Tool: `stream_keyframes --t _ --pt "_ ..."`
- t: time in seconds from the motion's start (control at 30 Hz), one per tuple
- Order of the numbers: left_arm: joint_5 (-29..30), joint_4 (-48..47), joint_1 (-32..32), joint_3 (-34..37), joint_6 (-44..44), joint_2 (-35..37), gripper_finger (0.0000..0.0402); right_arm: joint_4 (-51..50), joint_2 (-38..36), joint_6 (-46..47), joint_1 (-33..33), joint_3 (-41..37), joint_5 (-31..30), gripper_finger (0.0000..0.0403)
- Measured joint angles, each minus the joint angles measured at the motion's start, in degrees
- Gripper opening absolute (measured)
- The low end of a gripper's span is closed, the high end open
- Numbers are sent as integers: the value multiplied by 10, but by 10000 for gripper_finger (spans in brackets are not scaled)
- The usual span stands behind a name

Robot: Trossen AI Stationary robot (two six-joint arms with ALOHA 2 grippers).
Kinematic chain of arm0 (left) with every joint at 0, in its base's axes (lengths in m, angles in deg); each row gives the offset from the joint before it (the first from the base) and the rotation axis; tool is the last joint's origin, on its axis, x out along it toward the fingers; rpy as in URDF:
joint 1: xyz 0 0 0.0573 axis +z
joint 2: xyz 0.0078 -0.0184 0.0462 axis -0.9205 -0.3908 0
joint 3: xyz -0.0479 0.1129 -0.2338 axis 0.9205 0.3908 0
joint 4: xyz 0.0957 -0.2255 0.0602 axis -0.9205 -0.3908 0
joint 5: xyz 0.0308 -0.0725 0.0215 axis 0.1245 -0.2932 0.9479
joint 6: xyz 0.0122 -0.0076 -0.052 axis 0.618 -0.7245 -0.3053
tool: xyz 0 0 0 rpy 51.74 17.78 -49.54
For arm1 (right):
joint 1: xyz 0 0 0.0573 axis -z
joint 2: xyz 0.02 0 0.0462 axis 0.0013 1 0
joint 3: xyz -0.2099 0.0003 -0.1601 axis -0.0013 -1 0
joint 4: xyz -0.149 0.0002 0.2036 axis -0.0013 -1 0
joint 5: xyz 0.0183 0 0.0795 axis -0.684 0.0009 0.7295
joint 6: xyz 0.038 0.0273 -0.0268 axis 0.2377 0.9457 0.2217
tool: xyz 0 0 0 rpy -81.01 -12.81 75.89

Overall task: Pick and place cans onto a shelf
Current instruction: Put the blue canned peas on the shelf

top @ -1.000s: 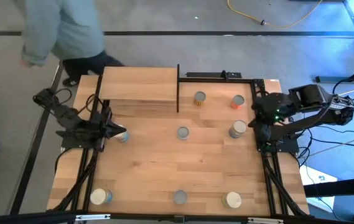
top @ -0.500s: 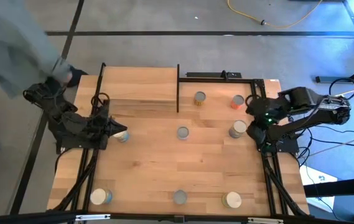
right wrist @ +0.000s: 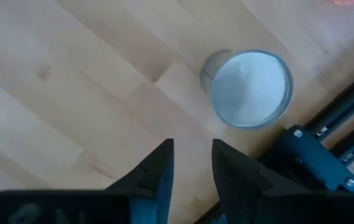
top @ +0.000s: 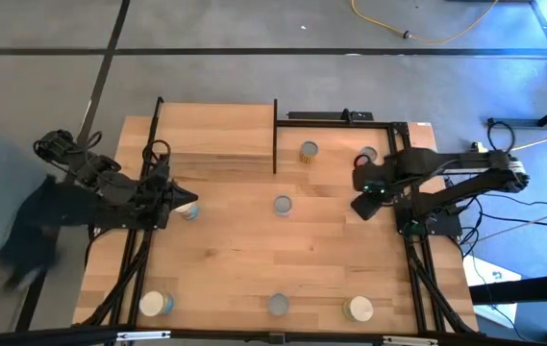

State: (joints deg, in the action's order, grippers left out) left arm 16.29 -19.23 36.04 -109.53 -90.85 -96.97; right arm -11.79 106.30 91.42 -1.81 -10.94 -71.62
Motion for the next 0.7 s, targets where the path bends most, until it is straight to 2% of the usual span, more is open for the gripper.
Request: stream_keyframes --t 0.33,0.7 --pt "-9 0 0 0 0 0 0 100 40 -63 27 -76 -9 111" --pt "-9 3 0 0 0 0 0 101 49 -76 45 -94 -19 111"
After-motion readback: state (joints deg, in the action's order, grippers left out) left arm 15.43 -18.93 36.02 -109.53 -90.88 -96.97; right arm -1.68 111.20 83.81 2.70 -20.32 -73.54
